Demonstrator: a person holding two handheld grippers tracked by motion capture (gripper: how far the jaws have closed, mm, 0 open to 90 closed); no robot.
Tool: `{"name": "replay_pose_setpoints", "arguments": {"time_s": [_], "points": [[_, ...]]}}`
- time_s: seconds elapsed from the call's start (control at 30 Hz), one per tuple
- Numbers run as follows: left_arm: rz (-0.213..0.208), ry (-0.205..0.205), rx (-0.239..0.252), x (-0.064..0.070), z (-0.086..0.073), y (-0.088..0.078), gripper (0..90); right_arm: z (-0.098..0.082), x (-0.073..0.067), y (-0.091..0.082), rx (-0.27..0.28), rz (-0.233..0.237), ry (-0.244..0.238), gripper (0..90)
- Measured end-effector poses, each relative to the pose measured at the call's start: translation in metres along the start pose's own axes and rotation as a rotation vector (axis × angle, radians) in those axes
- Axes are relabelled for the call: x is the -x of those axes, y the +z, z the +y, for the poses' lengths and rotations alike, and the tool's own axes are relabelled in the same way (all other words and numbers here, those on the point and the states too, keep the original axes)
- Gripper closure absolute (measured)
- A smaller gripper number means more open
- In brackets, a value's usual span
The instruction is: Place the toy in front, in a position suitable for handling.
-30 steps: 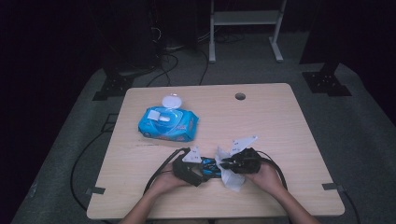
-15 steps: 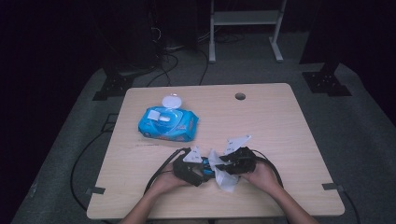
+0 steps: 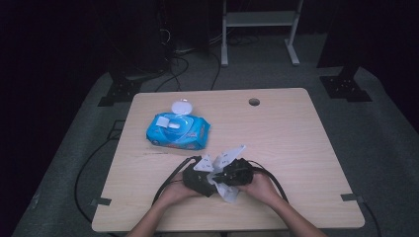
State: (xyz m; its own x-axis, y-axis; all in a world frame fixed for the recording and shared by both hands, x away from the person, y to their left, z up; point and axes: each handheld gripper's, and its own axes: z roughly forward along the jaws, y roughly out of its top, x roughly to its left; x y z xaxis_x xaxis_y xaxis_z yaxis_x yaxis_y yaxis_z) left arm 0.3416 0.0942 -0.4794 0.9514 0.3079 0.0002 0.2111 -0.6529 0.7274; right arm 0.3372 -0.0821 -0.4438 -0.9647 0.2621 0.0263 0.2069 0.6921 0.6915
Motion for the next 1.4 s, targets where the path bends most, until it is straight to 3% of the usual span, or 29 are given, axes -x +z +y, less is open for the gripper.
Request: {"name": "replay_pose_setpoints", "arguments": {"time_s": [0.1,0.23,0.33,0.5,0.57,0.77,0.87,1.03,1.07,1.2,1.33,1.4], "points": [[-0.002,-0.006,0.009,0.000,-0.001,0.000,23.8,0.001,0.004,-0.002,0.007,-0.016,0.002,85.0],[0.001,0.000,0.002,0.000,0.000,0.001,23.8,-0.006,0.018,-0.021,0.038,-0.069,0.078,85.0],[0.003,0.002,0.001,0.001,0.001,0.001,23.7,-0.010,0.026,-0.024,0.022,-0.093,0.126,85.0],[0.001,-0.002,0.004,0.000,0.001,0.001,23.7,-0.005,0.028,-0.009,0.029,-0.062,0.137,84.9],[-0.002,-0.002,0.006,-0.001,0.000,0.000,23.8,0.000,0.028,0.001,0.013,-0.057,0.115,84.9],[0.002,0.006,0.003,0.000,0.000,0.001,23.9,-0.010,0.035,-0.013,0.008,-0.075,0.142,84.3],[0.002,0.001,0.005,0.000,0.000,0.001,24.1,-0.021,0.043,-0.026,0.004,-0.089,0.183,84.6],[0.002,0.003,0.002,-0.001,0.001,0.001,24.0,-0.015,0.038,-0.021,0.016,-0.065,0.172,84.7],[0.001,-0.003,0.004,0.000,0.001,0.001,24.0,-0.009,0.033,-0.013,0.024,-0.036,0.156,84.6],[-0.005,-0.007,0.009,-0.001,0.000,0.000,24.3,0.000,0.027,0.000,0.039,-0.008,0.132,84.2],[-0.001,0.005,0.010,-0.001,0.000,0.000,26.1,-0.003,0.033,-0.004,0.022,-0.013,0.143,83.6],[-0.001,0.007,0.009,-0.001,0.000,0.001,26.1,-0.015,0.039,-0.016,0.031,-0.023,0.170,83.5]]}}
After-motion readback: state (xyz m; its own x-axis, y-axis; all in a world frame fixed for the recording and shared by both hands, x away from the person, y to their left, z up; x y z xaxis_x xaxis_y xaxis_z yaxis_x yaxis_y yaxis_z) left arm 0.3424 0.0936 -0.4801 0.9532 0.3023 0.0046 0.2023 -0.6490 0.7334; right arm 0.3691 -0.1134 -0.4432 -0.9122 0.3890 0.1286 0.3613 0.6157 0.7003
